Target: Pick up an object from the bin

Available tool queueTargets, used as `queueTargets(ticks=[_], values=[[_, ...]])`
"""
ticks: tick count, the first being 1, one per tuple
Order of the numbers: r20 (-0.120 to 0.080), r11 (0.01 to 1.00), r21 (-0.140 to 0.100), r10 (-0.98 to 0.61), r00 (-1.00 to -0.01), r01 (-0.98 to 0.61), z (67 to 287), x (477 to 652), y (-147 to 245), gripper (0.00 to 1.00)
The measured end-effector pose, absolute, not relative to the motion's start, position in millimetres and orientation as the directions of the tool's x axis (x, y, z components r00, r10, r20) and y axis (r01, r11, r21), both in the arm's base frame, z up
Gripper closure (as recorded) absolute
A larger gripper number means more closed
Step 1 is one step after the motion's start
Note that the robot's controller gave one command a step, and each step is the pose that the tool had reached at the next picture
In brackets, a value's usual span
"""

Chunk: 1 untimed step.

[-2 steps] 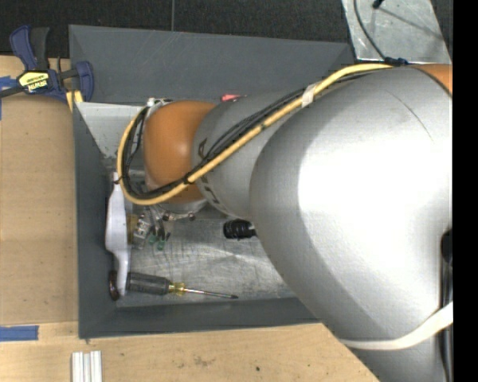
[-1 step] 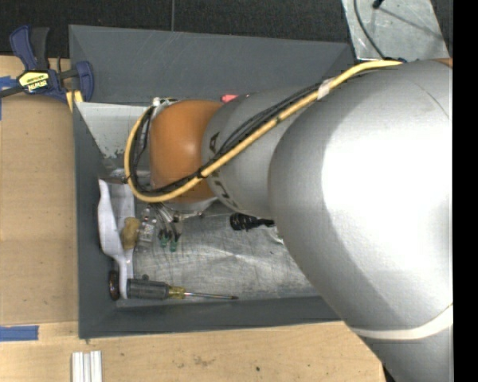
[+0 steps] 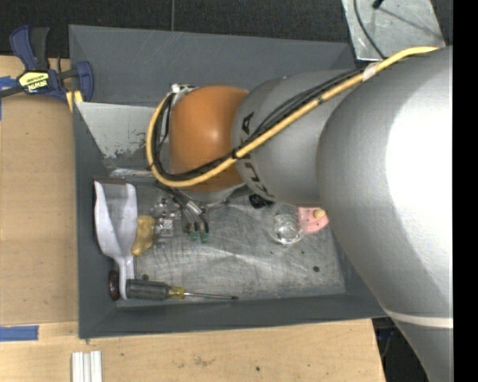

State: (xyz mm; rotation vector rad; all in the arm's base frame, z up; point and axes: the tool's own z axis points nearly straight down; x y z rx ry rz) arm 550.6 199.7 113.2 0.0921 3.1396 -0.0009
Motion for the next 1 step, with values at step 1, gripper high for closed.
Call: queueTargets(ticks=[1], values=[[-0.01, 0.987, 0.004, 0.159, -0.987, 0.159, 124.2, 563.5, 199.5, 1.0]])
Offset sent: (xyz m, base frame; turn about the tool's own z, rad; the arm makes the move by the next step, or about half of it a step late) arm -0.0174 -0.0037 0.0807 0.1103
